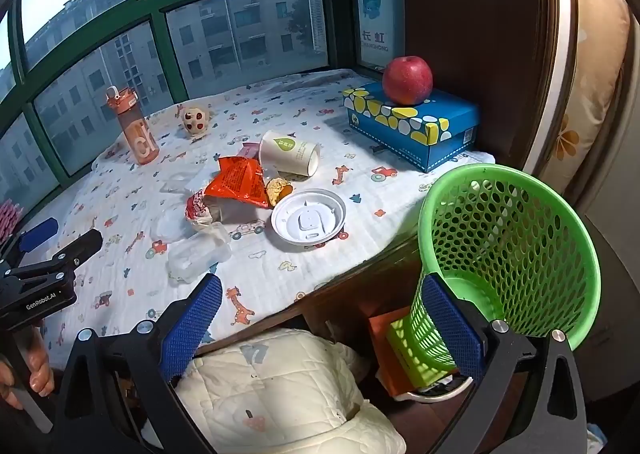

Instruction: Collect trash

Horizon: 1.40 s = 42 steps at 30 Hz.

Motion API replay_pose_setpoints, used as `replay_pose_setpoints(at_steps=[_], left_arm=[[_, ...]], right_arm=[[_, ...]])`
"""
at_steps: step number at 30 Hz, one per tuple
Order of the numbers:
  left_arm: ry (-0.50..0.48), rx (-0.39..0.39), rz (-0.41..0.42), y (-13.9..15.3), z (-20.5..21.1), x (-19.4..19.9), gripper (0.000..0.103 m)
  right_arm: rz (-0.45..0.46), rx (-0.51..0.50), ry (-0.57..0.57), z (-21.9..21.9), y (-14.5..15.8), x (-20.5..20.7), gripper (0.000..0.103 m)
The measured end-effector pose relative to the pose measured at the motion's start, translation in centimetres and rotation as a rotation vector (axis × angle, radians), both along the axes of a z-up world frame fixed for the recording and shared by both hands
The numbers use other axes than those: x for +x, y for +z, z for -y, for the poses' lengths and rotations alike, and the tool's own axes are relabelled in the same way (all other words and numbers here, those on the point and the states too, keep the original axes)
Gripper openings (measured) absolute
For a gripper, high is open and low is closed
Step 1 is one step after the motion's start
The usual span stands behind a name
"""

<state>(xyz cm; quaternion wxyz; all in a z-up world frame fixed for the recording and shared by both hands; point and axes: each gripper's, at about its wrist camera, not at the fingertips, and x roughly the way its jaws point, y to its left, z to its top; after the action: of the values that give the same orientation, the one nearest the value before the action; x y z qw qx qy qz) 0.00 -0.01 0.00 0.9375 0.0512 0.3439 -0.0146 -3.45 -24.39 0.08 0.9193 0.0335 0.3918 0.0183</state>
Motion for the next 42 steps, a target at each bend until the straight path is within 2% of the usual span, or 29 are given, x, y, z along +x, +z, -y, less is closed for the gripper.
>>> replay_pose_setpoints(at_steps=[42], left_arm=[[-0.001,-0.014,-0.017,-0.4,-0.2,0.2,0.098]], right_arm=[[-0.005,0.009,-0.003,0.1,-0.2,-0.1,0.097]])
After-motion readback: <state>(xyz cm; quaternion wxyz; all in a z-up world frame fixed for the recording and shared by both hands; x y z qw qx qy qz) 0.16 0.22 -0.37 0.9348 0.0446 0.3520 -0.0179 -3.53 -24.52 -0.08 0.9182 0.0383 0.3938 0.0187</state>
